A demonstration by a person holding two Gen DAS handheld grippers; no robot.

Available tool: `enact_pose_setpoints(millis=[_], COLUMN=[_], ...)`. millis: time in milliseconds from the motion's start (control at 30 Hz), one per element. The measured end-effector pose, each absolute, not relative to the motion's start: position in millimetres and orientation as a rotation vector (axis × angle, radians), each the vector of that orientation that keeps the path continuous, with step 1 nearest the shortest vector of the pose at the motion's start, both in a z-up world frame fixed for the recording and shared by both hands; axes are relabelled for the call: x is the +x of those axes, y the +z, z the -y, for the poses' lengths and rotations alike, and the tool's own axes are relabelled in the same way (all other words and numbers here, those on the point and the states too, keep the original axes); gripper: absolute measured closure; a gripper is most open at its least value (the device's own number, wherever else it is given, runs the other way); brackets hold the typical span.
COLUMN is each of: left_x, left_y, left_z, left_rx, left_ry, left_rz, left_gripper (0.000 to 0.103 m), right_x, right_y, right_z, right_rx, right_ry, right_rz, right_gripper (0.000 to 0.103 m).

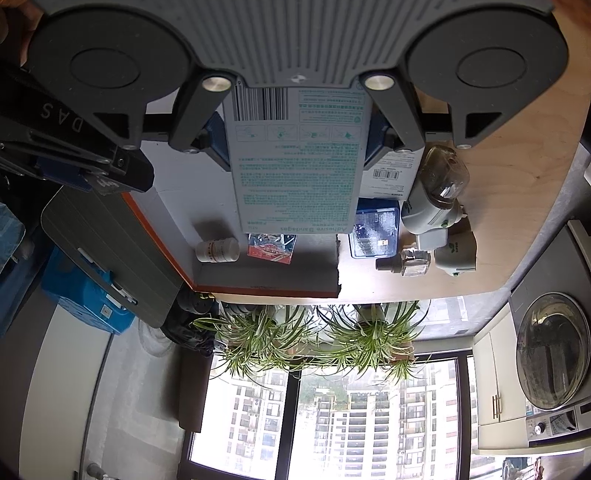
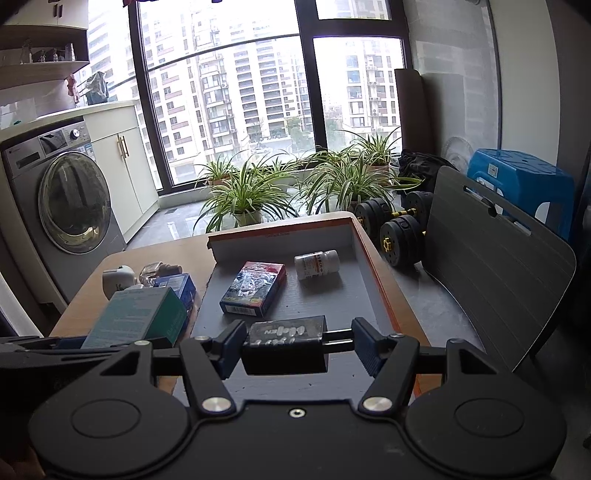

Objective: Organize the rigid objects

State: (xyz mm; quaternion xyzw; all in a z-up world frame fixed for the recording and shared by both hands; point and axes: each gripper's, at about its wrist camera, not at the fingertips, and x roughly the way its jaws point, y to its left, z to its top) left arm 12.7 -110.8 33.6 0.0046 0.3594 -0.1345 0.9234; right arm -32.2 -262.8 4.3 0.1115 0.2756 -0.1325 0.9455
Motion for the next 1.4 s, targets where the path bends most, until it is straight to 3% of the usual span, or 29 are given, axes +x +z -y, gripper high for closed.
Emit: enact_pose_setpoints(millis=[1400], left_x=[13.9], left_y=[33.5], left_z=[113.3], left_rx=[0.017], left_ry=[-0.279], left_rz=[-0.733], left_gripper=[0.031], right_x=[-29.2], right_y=[8.3], right_z=[268.1], right_rx=[0.228], right_ry=[-0.273], right_rz=[-0.554], right_gripper=[0.027])
